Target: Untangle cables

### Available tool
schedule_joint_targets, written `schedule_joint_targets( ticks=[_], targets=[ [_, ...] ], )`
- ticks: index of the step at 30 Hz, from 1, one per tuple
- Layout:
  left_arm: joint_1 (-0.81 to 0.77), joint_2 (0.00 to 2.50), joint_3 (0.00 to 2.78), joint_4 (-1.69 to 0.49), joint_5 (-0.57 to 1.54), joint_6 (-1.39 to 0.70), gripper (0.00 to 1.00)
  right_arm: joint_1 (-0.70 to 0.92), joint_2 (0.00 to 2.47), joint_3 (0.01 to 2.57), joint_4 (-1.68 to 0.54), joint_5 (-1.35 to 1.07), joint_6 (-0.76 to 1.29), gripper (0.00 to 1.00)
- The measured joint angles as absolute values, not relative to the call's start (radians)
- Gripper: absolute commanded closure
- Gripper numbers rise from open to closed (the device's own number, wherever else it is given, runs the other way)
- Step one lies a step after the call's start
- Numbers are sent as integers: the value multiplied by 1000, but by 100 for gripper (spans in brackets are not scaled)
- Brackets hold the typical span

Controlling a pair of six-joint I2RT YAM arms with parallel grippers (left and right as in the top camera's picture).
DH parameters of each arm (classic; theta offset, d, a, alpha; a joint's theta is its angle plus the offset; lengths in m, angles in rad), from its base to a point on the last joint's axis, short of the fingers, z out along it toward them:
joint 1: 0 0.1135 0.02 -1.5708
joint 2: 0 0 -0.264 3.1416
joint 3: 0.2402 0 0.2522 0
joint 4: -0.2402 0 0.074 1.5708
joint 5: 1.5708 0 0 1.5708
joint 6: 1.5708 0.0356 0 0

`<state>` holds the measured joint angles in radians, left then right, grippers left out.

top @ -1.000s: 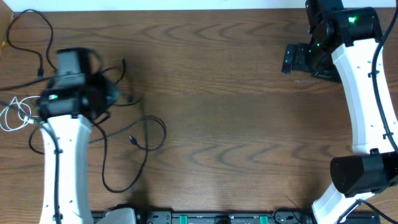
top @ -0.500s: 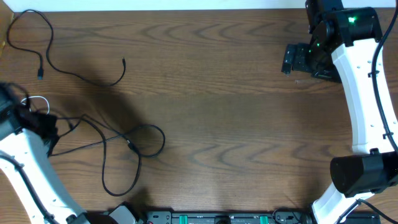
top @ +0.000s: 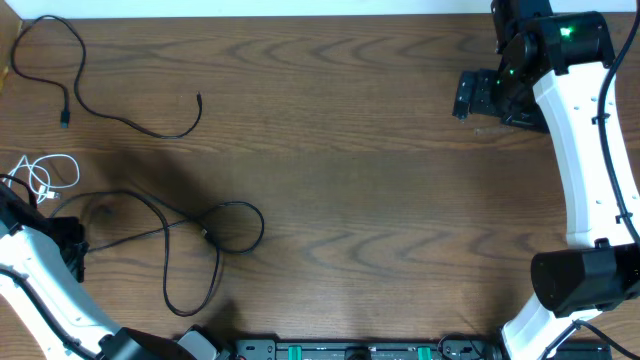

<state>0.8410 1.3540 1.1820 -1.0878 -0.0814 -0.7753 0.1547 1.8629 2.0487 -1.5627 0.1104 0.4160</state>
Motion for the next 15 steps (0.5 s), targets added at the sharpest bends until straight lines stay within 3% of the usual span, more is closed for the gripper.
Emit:
schedule_joint_targets(
  ticks=[4,9,15],
  targets=[
    [841,1354,1182,-1089,-41,-770,56,155,1863,2049,-1563,110,416,1],
    [827,1354,1182,-1089,174,-630,56,155,1863,2049,-1563,110,416,1],
    [702,1354,1180,-1102,371,-442,56,155,1863,2049,-1563,111,416,1]
  ],
)
